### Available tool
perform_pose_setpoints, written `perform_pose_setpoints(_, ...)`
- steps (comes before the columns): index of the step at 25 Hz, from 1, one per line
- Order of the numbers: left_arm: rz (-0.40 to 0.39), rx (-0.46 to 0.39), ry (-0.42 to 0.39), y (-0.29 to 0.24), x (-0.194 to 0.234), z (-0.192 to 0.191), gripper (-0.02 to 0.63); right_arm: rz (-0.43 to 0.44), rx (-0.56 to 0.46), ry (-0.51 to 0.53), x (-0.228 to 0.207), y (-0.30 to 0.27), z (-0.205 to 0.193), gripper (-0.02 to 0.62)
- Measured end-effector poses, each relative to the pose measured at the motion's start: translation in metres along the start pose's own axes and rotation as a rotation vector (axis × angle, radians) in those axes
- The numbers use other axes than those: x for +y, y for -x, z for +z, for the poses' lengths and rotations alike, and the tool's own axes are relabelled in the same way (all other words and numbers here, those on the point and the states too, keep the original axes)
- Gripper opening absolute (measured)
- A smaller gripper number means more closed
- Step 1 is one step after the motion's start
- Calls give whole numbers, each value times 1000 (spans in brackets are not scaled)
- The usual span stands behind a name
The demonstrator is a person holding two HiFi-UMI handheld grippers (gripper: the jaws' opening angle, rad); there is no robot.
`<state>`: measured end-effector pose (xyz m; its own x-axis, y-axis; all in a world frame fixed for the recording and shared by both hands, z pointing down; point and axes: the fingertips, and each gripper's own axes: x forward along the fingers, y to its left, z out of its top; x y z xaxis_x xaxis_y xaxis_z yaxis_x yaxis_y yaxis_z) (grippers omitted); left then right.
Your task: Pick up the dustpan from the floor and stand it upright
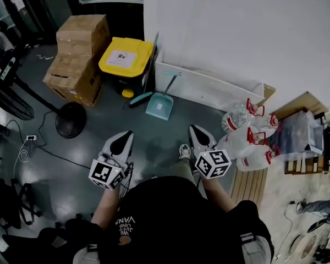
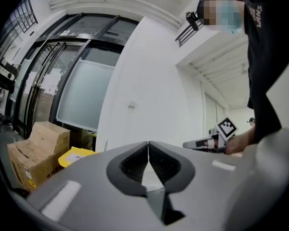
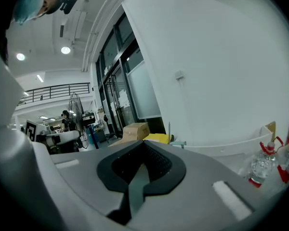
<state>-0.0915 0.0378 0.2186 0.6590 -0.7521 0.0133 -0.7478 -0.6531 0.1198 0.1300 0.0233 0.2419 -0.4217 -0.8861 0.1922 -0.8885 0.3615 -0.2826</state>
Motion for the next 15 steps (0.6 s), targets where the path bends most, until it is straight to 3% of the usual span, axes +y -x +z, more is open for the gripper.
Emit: perform_pose_setpoints(15, -33, 21, 7, 16, -34, -9, 54, 19, 48, 8, 20, 32, -20, 2)
